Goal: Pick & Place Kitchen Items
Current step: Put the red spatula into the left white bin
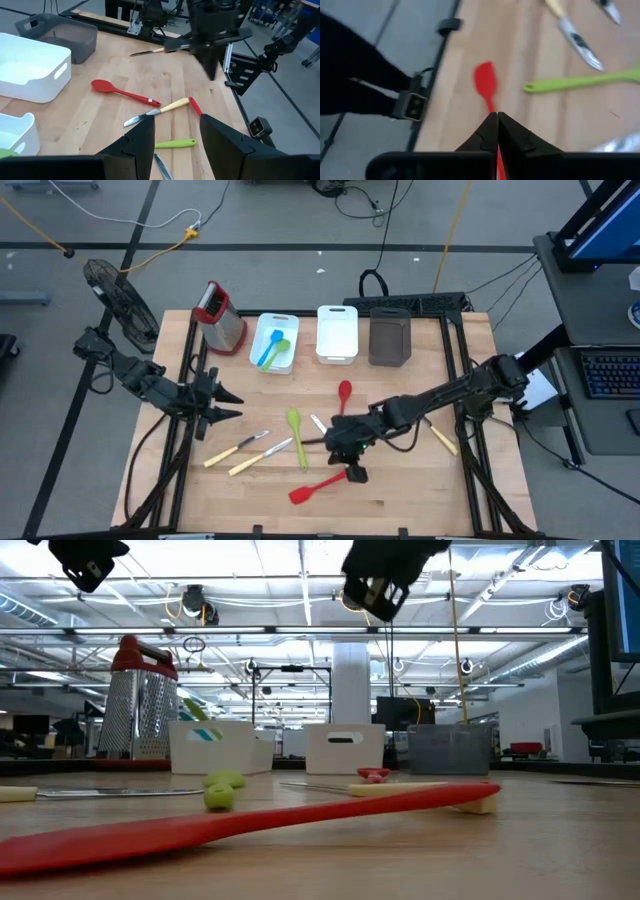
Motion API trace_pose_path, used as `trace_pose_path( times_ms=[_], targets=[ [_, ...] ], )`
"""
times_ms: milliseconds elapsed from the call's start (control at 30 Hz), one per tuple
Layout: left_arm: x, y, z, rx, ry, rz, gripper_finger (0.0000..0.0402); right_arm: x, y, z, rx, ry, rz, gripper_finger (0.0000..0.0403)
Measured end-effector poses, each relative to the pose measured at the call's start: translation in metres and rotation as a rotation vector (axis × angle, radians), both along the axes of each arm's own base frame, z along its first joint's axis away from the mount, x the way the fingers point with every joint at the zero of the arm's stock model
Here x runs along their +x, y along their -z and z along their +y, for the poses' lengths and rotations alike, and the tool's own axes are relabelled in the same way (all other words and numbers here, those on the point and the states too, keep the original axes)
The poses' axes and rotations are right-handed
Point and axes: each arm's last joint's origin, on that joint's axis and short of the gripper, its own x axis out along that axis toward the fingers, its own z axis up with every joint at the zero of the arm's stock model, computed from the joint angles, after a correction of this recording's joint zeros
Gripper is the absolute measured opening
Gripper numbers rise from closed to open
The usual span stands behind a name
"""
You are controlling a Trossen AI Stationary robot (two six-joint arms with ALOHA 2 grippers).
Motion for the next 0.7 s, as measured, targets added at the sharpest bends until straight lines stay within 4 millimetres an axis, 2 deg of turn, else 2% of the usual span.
trace_pose_path(
  times_ms=[167,500,700],
  targets=[
    [0.001,0.001,0.0,0.001,-0.001,0.006,0.0159,0.0,0.009,0.015,-0.036,-0.078,-0.018,0.0038],
    [0.001,0.001,-0.001,-0.02,-0.019,0.014,0.0159,0.006,0.039,0.03,-0.105,-0.169,0.001,0.0188],
    [0.003,0.003,-0.001,-0.032,-0.03,0.024,0.0159,0.011,0.06,0.032,-0.161,-0.224,0.017,0.0238]
  ],
)
